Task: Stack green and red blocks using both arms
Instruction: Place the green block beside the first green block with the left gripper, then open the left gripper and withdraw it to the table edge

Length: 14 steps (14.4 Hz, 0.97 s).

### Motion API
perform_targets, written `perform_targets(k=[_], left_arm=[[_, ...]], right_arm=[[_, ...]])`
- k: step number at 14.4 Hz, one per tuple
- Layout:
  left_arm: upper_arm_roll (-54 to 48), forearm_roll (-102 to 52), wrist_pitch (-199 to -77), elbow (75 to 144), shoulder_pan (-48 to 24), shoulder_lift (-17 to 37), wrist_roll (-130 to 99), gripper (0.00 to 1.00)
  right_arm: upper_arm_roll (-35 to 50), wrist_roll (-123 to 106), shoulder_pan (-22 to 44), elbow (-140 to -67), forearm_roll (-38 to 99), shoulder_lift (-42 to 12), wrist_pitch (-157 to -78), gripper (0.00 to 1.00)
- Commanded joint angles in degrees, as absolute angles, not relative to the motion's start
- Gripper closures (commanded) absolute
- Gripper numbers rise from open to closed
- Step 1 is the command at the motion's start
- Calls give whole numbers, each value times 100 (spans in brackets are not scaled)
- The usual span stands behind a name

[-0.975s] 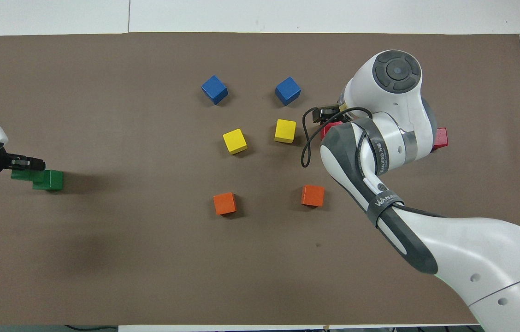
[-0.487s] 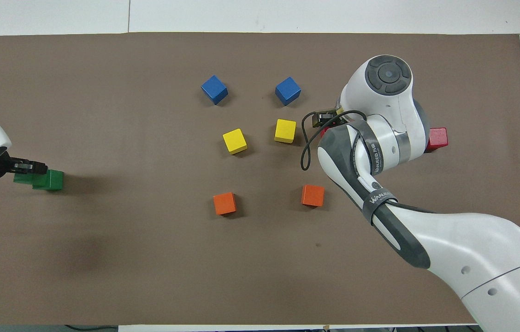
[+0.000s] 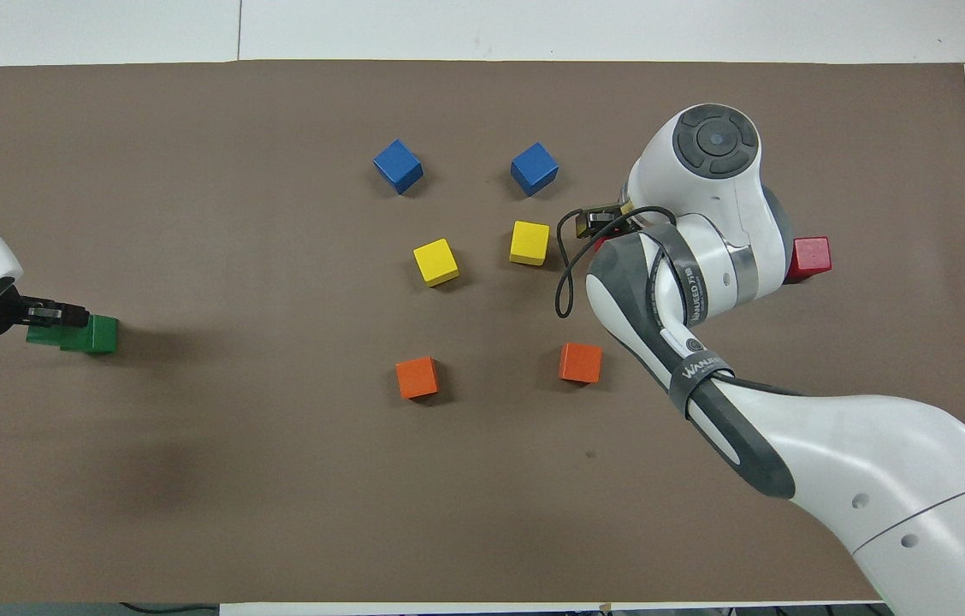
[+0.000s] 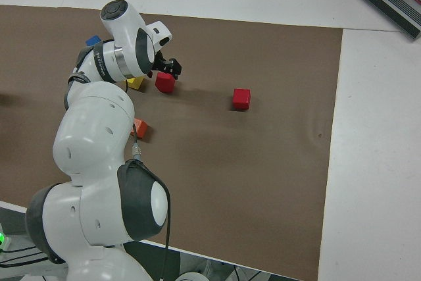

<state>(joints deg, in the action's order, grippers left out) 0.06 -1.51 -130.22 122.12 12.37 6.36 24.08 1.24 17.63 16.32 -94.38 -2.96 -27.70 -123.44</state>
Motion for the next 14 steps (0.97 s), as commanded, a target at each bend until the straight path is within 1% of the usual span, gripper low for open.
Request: perform_targets(k=[1, 2, 7, 9, 12, 13, 14], left_arm=[[-35, -220, -13236, 12542, 1318, 413, 2531, 10], [-35, -220, -13262, 12542, 1318, 413, 2540, 0], [-35, -220, -13219, 12455, 1327, 448, 2540, 0], [-35, -220, -12966, 12140, 1310, 509, 2531, 0], [-44, -211, -12324, 11366, 1204, 536, 2488, 0], [-53, -211, -12044, 11103, 1195, 527, 2461, 0], [-61, -211, -11806, 10874, 1195, 527, 2444, 0]], right_arm=[[149, 1775, 1635, -9439, -264, -2874, -12498, 2], [149, 1775, 1626, -9439, -264, -2874, -12507, 2], [149, 1758, 1609, -9448, -264, -2962, -12673, 2], [149, 1749, 1600, -9527, -264, -2988, -12823, 2], [149, 1758, 1626, -9554, -255, -3006, -12885, 2], [149, 1758, 1626, -9580, -264, -2997, -12885, 6], [149, 1758, 1626, -9624, -255, -2997, -12928, 16]])
